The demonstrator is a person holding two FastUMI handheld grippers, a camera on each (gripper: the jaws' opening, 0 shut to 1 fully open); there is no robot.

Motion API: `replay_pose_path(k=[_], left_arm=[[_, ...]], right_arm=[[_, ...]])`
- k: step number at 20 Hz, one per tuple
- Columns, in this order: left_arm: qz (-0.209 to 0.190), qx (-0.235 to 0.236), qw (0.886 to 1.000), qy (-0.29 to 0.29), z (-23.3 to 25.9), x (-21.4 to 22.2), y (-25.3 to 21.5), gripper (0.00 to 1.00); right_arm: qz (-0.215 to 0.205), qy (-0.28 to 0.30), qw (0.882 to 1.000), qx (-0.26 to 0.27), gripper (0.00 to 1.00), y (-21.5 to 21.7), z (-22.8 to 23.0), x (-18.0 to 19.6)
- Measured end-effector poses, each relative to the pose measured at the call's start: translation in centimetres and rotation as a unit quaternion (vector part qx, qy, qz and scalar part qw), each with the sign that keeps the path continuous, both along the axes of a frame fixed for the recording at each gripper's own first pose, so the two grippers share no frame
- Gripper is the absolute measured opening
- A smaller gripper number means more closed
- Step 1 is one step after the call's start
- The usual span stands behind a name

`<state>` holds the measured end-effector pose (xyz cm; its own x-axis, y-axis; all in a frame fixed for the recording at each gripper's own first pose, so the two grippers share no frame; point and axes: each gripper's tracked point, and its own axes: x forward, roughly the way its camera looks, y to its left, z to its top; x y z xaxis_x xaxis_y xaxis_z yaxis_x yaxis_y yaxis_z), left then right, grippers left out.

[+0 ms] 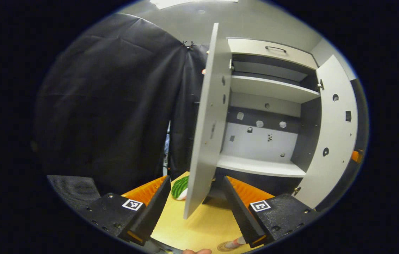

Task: Grasp the bottle in the cabinet with the left hand and place it on the coaster, then close the right door with the right hand and the left door with the left hand.

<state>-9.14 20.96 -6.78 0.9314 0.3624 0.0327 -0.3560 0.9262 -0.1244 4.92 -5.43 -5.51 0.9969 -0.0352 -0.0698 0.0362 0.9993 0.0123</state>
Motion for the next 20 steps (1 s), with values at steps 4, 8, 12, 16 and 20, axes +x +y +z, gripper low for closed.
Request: replay_pose_path(k=[4, 8, 12, 16, 20], left_arm=[[0.029, -0.014, 0.999, 0.012, -1.1, -0.9, 2.0, 0.95], [0.021, -0.02, 1.0, 0.003, -0.3, -0.3, 1.5, 0.95], [0.011, -0.008, 1.0, 0.003, 0.0, 0.7, 0.7, 0.95], [0.001, -0.004, 1.0, 0.005, 0.1, 1.6, -0.3, 0.95], [0.004, 0.001, 1.0, 0.005, 0.1, 1.6, -0.1, 0.95]], right_arm=[[0.012, 0.0, 1.0, 0.01, 0.96, 0.5, 0.0, 0.1], [0.012, -0.003, 1.0, 0.008, 0.96, 1.3, 0.0, -0.1], [0.01, 0.0, 1.0, 0.017, 0.96, 1.3, -0.1, -0.1], [0.027, 0.001, 0.999, 0.021, 0.96, 2.6, -0.1, -0.1], [0.062, 0.001, 0.998, 0.028, 0.96, 6.2, -0.1, 0.4]])
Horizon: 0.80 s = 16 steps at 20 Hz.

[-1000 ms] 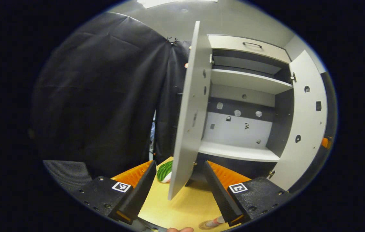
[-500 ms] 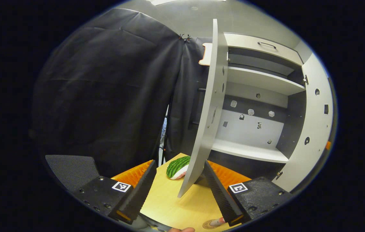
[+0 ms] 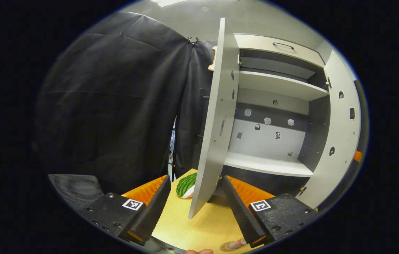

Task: Grasp the bottle in the cabinet with the left hand and place it on the coaster, then close the right door with the right hand and the left door with the left hand.

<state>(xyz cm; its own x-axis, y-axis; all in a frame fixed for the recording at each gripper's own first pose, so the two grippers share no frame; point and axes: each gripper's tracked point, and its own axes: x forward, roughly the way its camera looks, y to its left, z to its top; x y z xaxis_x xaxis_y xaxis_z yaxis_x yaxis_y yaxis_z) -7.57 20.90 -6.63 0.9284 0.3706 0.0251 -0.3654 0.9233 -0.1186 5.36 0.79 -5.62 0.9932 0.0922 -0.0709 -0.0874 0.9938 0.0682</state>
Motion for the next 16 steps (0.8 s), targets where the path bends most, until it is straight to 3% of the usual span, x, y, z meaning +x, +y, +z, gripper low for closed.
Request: replay_pose_path(k=[2, 9, 13, 16], left_arm=[[0.01, 0.004, 1.0, 0.003, -0.1, -0.4, 0.8, 0.95], [0.051, -0.012, 0.999, 0.008, -0.9, -2.1, 4.1, 0.95], [0.057, -0.028, 0.998, 0.006, -1.1, -2.3, 4.6, 0.95], [0.059, -0.026, 0.998, 0.006, -1.1, -2.4, 4.7, 0.95]], right_arm=[[0.019, 0.0, 1.0, 0.004, 0.93, 1.9, 0.0, 0.3], [0.079, 0.0, 0.997, 0.015, 0.96, 7.8, 0.1, 1.8], [0.143, 0.012, 0.988, 0.049, 0.97, 12.5, 0.0, 1.7], [0.16, 0.004, 0.986, 0.057, 0.93, 14.2, 0.9, 1.0]])
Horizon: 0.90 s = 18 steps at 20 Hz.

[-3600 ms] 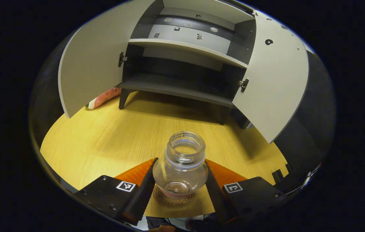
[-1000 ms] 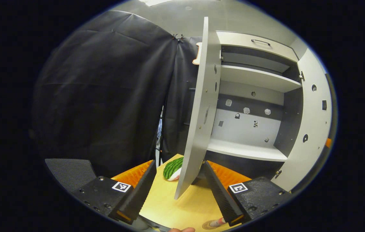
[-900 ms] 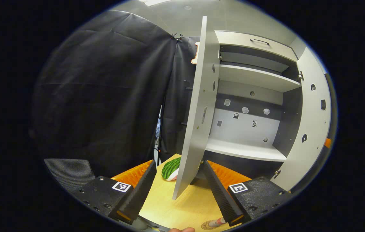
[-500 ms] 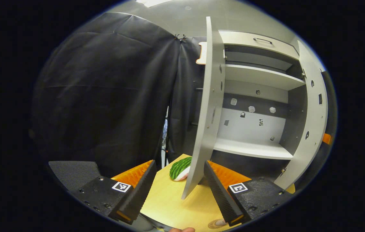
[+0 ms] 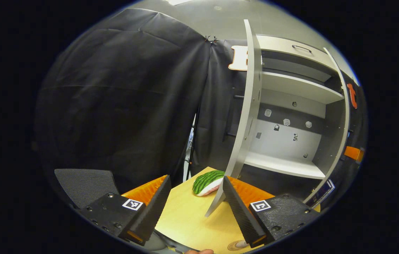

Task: Grasp the bottle in the cabinet with the left hand and place it on the coaster, then close the right door with the right hand and the left door with the left hand.

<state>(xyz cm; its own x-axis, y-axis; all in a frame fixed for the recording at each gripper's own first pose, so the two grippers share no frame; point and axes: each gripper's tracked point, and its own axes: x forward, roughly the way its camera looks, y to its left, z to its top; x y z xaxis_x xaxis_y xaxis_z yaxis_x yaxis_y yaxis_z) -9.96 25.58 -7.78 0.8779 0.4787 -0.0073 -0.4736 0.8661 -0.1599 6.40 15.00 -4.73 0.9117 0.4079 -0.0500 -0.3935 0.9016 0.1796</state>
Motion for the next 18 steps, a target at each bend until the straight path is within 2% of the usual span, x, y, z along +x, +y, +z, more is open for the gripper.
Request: replay_pose_path(k=[1, 18], left_arm=[[-0.001, 0.0, 1.0, 0.0, 0.1, 0.1, 0.0, 0.95], [-0.005, 0.002, 1.0, 0.003, 0.0, -0.3, 0.1, 0.95]], right_arm=[[0.002, -0.002, 1.0, -0.001, 0.97, 0.2, 0.1, -0.1], [-0.01, -0.013, 1.0, -0.011, 0.97, -0.1, 1.2, -2.1]])
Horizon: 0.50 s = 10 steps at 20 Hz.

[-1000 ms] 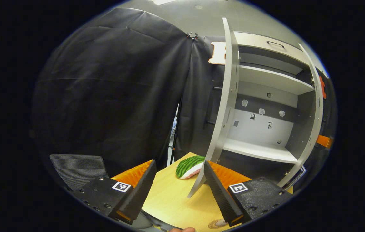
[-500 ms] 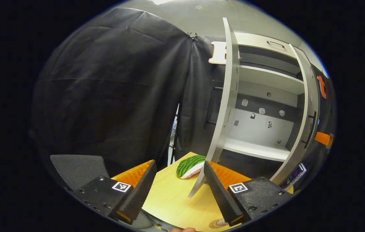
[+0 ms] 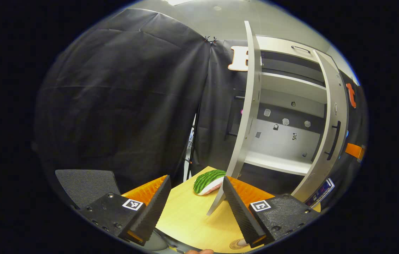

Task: Grasp the bottle in the cabinet with the left hand and place it on the coaster, then close the right door with the right hand and the left door with the left hand.

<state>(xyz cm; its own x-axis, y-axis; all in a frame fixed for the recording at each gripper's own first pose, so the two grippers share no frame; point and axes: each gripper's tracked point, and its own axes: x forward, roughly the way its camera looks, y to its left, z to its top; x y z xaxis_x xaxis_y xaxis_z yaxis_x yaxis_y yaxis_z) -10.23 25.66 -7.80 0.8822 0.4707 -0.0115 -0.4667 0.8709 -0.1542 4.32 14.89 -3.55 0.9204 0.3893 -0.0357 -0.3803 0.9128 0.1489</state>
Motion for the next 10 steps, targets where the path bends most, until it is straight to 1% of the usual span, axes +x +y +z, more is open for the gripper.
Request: replay_pose_path(k=[10], left_arm=[[0.001, -0.001, 1.0, 0.006, -0.16, -0.14, 0.11, 0.95]], right_arm=[[-0.014, 0.0, 1.0, -0.006, 0.97, -0.23, -0.24, -0.1]])
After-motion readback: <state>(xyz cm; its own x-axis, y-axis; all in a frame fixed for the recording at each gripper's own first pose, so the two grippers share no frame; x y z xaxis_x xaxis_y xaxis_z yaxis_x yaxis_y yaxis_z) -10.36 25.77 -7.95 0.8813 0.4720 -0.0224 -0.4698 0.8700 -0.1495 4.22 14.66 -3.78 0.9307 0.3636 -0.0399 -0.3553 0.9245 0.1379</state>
